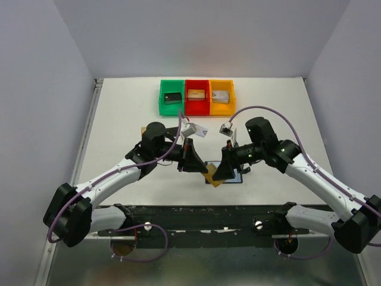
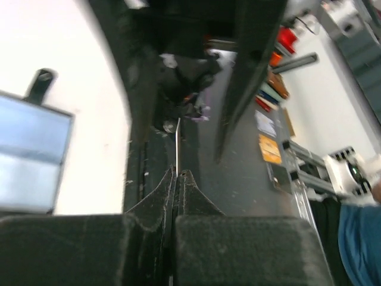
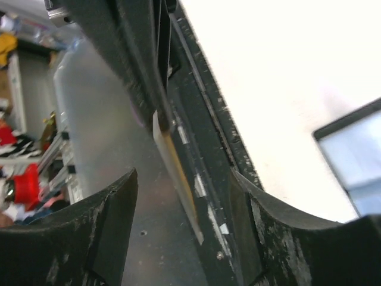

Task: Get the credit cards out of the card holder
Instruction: Remove the credit card from the card holder, then place the credit card at the center of the board.

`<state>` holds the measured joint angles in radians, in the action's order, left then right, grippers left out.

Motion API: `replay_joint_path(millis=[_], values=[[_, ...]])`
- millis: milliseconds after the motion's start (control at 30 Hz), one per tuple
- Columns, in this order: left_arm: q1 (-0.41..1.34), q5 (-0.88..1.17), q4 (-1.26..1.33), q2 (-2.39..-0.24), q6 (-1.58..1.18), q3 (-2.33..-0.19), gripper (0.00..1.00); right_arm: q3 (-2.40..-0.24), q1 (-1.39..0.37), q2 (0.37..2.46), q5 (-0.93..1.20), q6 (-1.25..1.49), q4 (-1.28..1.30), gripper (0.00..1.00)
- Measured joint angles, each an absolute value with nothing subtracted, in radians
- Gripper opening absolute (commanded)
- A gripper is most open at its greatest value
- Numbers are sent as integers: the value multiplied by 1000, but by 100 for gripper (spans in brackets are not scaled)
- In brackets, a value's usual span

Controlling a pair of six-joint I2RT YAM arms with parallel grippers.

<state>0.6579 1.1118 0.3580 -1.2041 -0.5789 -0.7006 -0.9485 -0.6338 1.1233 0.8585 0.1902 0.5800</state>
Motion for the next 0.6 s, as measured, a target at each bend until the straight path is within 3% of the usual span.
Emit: replay_joint_path(millis=[167, 400, 600], values=[[497, 1003, 260, -1174, -588, -678, 0, -949, -611, 1069, 708, 241, 579, 72], [83, 842, 242, -1170, -765, -526, 0, -931, -601, 1046, 550, 290, 563, 69], [-6, 728, 135, -1236, -760, -548, 0, -863, -601, 1046, 519, 336, 522, 65]])
